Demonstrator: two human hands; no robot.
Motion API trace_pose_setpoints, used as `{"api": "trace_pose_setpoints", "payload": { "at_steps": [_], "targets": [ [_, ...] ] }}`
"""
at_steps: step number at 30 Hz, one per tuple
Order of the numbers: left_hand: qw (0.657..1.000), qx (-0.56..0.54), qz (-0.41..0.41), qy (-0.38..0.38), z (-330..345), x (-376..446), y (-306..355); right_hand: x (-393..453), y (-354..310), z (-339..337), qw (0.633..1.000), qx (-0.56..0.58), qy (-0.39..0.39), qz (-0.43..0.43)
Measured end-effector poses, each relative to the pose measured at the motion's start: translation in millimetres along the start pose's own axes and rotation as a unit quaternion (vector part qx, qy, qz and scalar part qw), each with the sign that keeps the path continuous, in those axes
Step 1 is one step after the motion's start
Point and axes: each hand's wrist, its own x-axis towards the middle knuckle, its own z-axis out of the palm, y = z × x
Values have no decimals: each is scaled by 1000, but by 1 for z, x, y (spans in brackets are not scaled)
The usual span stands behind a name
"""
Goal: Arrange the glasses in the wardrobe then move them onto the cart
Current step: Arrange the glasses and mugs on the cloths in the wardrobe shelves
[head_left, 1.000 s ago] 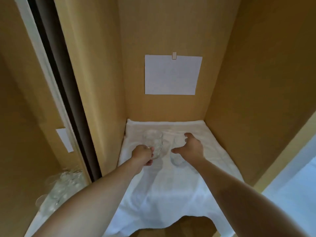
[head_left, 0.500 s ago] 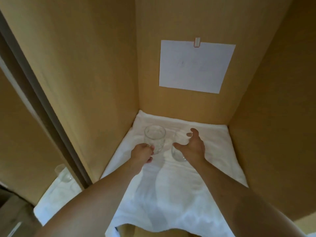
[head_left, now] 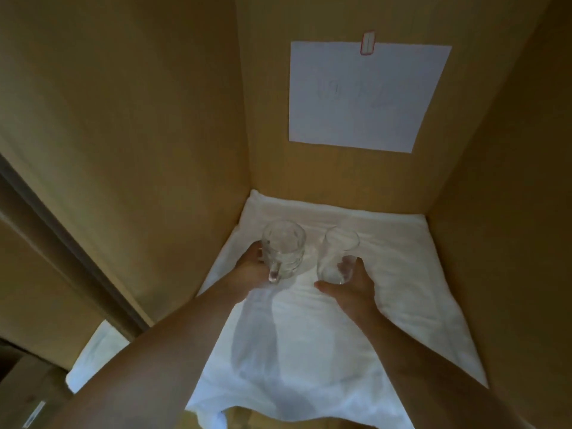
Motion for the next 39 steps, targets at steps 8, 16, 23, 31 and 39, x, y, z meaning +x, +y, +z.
{"api": "trace_pose_setpoints", "payload": {
  "at_steps": [8,16,23,31,39],
  "targets": [
    [998,45,51,-2,7,32,4,24,-15,3,999,-24,15,32],
    [947,259,134,134,-10,71,65,9,-5,8,998,-43,50,-18],
    [826,540,104,124,-9,110,107,14,-2,12,995,-61,71,-26],
    [723,666,138,118,-3,146,105,16,5,15,994,-64,88,-13],
    [673,721,156,56,30,159,101,19,7,15,992,-89,91,-8]
  ]
}}
